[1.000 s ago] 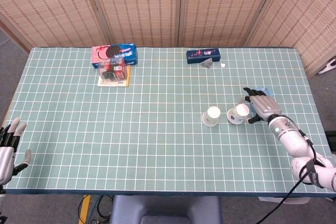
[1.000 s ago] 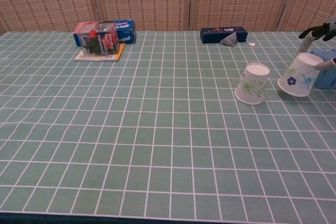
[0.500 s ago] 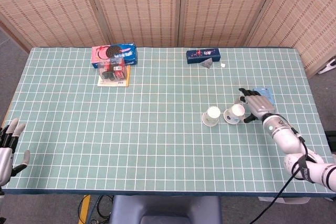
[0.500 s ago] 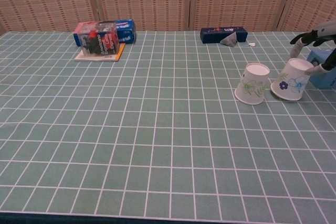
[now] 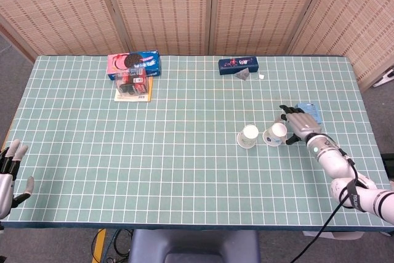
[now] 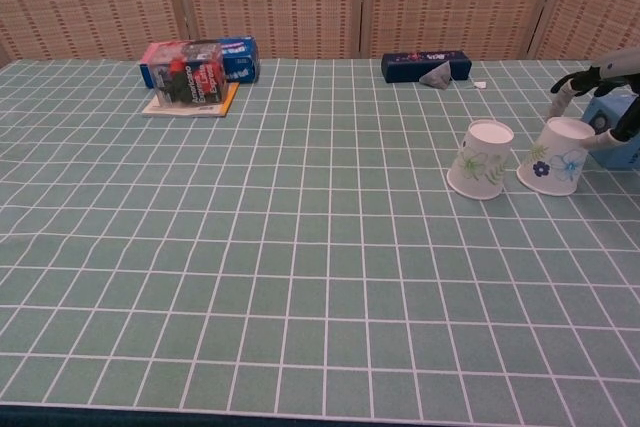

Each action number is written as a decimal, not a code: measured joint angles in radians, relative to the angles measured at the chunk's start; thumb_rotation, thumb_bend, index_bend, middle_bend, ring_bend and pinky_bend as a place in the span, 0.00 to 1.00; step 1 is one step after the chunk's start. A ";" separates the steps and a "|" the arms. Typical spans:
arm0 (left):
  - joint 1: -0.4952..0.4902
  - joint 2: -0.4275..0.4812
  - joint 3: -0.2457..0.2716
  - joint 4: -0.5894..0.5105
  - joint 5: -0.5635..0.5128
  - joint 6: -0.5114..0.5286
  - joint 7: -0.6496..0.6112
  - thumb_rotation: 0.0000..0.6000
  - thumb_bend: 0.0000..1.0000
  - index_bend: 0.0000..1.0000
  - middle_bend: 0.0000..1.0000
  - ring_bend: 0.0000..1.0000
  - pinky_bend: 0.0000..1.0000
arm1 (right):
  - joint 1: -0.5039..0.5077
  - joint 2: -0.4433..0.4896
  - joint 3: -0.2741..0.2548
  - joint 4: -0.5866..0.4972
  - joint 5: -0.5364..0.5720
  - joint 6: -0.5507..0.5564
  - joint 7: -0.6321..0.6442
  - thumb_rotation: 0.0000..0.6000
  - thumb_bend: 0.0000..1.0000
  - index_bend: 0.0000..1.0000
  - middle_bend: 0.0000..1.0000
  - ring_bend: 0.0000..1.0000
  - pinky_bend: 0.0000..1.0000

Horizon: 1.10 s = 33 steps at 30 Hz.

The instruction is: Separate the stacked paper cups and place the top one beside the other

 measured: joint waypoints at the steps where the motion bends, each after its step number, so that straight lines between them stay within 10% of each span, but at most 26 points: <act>1: 0.000 0.000 0.000 0.000 0.000 0.001 0.000 1.00 0.49 0.00 0.00 0.00 0.00 | 0.001 0.004 -0.001 -0.004 0.001 -0.003 0.000 1.00 0.27 0.06 0.00 0.00 0.00; 15: 0.000 0.002 0.001 -0.001 0.006 0.000 -0.002 1.00 0.49 0.00 0.00 0.00 0.00 | -0.027 0.145 0.018 -0.204 -0.032 0.082 0.009 1.00 0.24 0.00 0.00 0.00 0.00; 24: -0.021 -0.011 -0.005 0.003 -0.029 -0.051 0.051 1.00 0.50 0.00 0.00 0.00 0.00 | -0.220 0.244 -0.013 -0.381 -0.257 0.414 0.027 1.00 0.24 0.00 0.00 0.00 0.00; 33: -0.040 -0.019 -0.002 0.003 -0.014 -0.066 0.069 1.00 0.50 0.00 0.00 0.00 0.00 | -0.498 0.107 -0.090 -0.203 -0.472 0.820 0.058 1.00 0.24 0.00 0.00 0.00 0.00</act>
